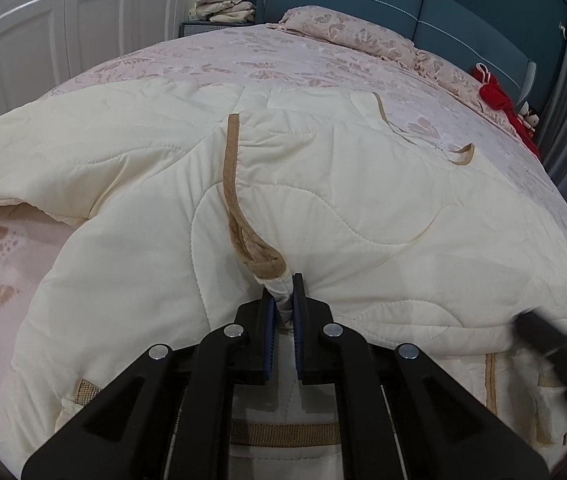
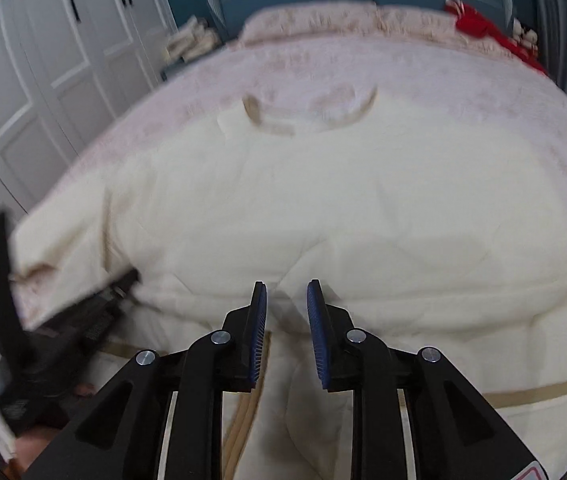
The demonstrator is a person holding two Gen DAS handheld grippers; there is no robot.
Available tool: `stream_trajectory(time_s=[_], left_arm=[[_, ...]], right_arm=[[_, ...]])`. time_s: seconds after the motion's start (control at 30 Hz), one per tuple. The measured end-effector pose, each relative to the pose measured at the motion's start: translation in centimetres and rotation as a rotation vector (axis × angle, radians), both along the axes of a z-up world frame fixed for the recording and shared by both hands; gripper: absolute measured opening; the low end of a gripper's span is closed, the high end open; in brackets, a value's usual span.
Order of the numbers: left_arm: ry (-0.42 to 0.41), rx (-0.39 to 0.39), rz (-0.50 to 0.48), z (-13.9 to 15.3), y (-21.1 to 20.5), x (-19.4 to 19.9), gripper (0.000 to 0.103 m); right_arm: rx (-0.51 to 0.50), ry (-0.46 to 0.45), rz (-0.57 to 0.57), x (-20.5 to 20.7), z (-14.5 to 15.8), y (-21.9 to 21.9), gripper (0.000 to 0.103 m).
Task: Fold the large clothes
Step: 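Lift the hem with both grippers and fold it toward the collar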
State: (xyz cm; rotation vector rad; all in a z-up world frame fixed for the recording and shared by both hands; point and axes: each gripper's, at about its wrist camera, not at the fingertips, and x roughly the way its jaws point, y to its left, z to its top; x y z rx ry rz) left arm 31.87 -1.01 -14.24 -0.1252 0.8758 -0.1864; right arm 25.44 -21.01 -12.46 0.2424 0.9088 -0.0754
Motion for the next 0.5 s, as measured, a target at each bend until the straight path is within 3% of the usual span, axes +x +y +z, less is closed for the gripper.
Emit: stream_trajectory(time_s=[0.33, 0.4, 0.47, 0.5], left_arm=[[-0.012, -0.047, 0.001, 0.0, 0.4, -0.2, 0.009], [0.008, -0.121, 0.016, 0.6, 1.6, -0.2, 0.016], [0.027, -0.236, 0.053, 2.0, 4.5, -0.9, 0.039], [0.018, -0.275, 0.074, 2.8, 6.2, -1.2, 0.045]], right_arm=[[-0.112, -0.033, -0.009, -0.8, -2.0, 1.5, 0.017], [-0.128, -0.04, -0.009, -0.8, -1.9, 1.7, 0.017], [-0.109, -0.048, -0.011, -0.9, -2.0, 1.3, 0.017], [-0.096, -0.053, -0.012, -1.0, -2.1, 1.1, 0.017]])
